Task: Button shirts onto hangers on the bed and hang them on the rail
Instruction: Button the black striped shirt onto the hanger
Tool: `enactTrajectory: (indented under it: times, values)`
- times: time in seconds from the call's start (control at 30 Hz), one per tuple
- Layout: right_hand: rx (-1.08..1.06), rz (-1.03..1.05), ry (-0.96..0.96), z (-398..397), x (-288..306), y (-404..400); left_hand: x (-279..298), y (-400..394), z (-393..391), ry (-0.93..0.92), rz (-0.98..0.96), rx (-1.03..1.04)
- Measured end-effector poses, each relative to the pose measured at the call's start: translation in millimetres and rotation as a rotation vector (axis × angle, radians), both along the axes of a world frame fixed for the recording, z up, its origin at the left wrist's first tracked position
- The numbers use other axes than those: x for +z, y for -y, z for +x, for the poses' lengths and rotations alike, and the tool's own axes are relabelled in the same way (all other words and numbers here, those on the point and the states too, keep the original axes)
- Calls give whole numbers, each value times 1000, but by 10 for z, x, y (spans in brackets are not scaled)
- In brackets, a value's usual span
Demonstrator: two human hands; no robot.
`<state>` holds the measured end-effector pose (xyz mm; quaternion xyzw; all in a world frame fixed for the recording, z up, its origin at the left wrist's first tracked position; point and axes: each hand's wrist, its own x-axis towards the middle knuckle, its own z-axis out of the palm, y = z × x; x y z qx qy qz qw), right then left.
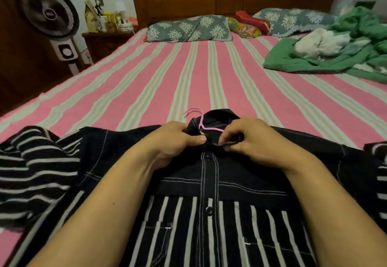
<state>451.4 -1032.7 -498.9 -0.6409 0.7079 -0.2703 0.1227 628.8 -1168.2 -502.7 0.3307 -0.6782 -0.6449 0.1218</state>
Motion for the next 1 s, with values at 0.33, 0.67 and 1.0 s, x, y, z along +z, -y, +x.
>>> enactTrajectory:
  times: [0.33,0.67,1.0]
  values:
    - [-97,-106,110,4,22,18,57,4,-6,-52,151,16]
    - [-125,-2,-46,-63,46,-16,69,-4,-10,-48,179,52]
    - [74,-333,-148,243,3,139,78,-49,-29,-58,196,66]
